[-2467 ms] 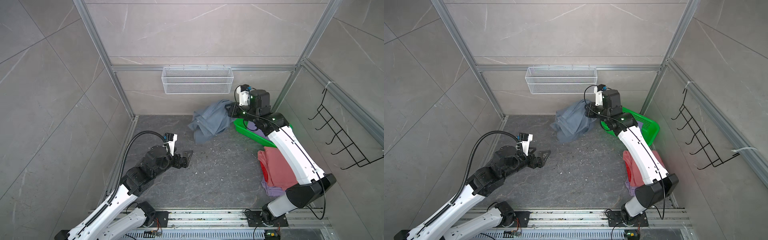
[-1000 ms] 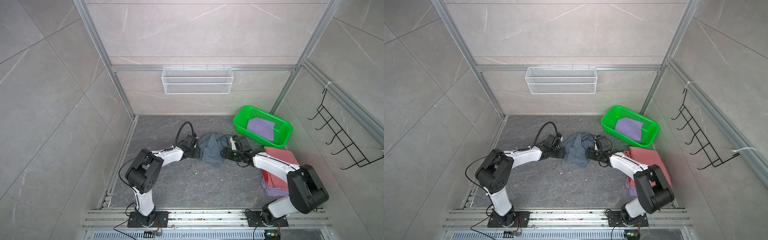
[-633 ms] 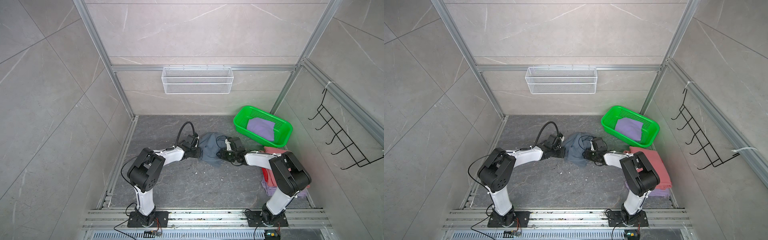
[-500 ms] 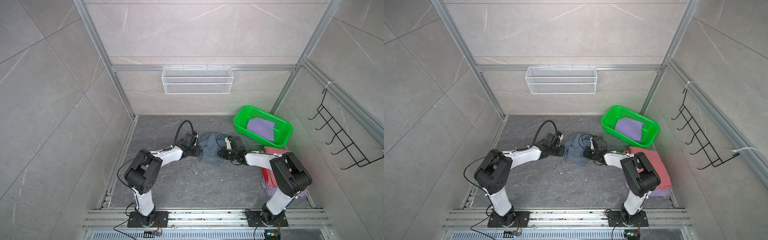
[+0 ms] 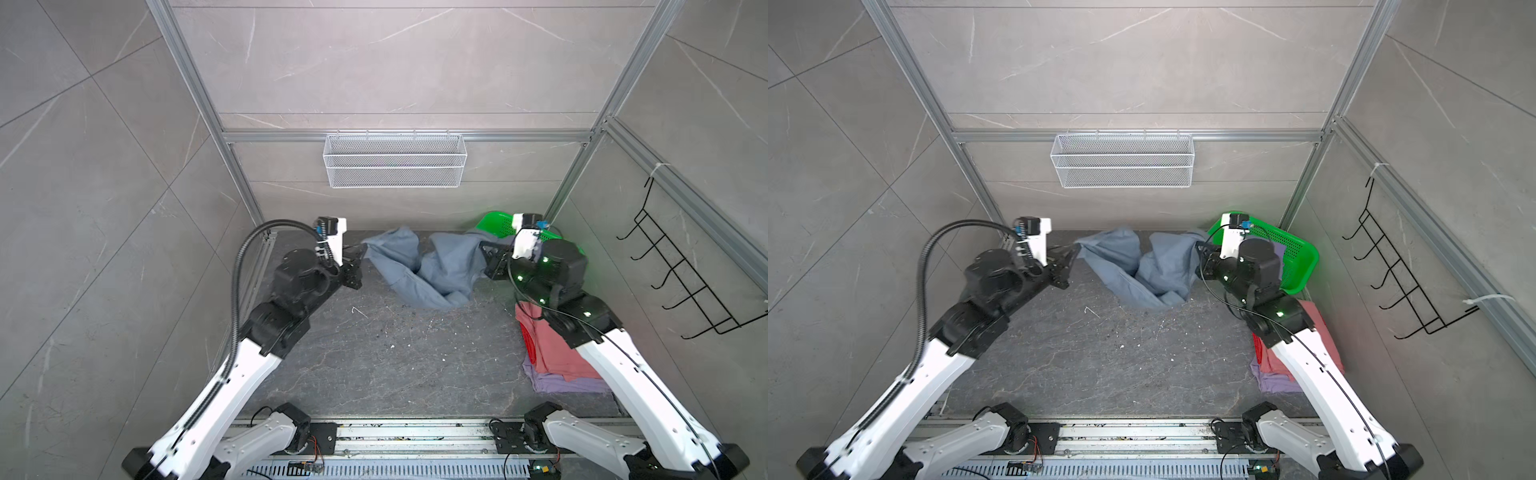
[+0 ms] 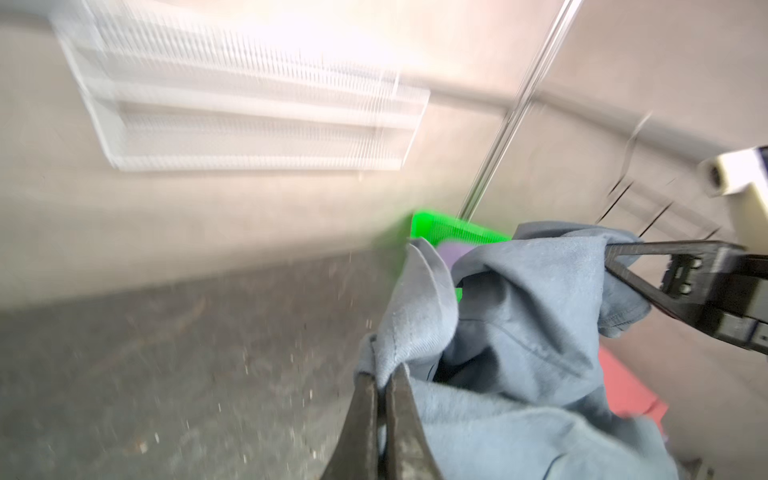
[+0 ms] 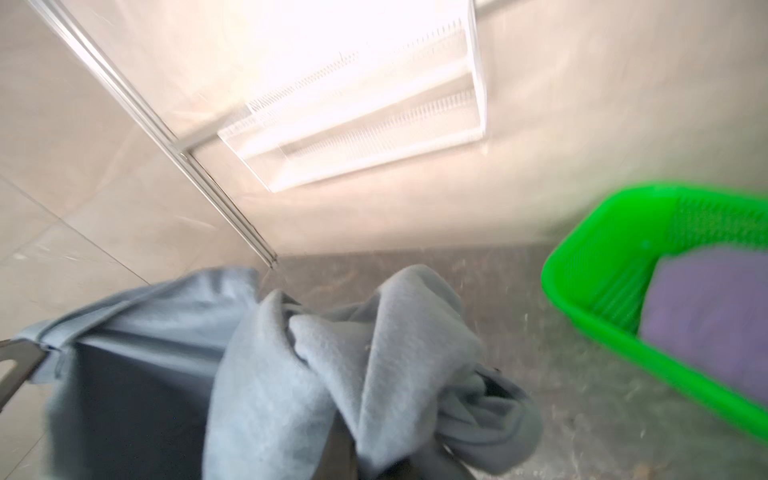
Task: Fold and stack the t-shirts
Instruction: 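Lift the t-shirt with both grippers and shake it out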
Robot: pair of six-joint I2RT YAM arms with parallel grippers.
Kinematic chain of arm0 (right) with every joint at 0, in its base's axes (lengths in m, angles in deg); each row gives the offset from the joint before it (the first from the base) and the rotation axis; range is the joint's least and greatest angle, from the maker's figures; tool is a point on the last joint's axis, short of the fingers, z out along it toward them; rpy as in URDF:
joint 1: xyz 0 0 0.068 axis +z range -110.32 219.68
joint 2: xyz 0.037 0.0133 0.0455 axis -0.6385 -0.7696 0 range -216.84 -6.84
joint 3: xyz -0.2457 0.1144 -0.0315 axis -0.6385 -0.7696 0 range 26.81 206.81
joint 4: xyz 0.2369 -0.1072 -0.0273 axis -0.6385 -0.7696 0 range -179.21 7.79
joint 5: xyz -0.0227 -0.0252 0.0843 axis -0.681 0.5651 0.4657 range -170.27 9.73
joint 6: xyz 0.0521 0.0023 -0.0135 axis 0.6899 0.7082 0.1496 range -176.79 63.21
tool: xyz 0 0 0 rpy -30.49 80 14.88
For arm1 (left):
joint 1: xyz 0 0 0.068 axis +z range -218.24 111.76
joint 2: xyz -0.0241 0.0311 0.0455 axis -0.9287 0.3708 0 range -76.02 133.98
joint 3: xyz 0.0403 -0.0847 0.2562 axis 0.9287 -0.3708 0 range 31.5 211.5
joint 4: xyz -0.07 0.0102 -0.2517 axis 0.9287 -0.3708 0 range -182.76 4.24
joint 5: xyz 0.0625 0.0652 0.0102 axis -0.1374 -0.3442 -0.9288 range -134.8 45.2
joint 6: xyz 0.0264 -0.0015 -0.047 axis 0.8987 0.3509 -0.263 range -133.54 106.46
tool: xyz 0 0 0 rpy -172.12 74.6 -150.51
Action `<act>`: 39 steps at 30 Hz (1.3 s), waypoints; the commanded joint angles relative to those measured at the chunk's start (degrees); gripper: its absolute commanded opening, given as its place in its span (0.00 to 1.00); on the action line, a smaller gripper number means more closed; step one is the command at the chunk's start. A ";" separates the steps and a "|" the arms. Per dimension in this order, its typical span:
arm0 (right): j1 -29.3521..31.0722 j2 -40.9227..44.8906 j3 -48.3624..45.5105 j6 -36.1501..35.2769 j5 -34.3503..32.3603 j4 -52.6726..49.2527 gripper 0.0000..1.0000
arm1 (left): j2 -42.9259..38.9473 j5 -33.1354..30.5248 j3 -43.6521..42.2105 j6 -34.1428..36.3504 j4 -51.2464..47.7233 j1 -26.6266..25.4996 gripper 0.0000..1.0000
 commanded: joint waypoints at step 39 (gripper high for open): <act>0.95 -2.34 -5.87 2.53 15.68 -13.94 0.30 | 26.11 7.81 20.67 4.27 -9.49 16.05 0.00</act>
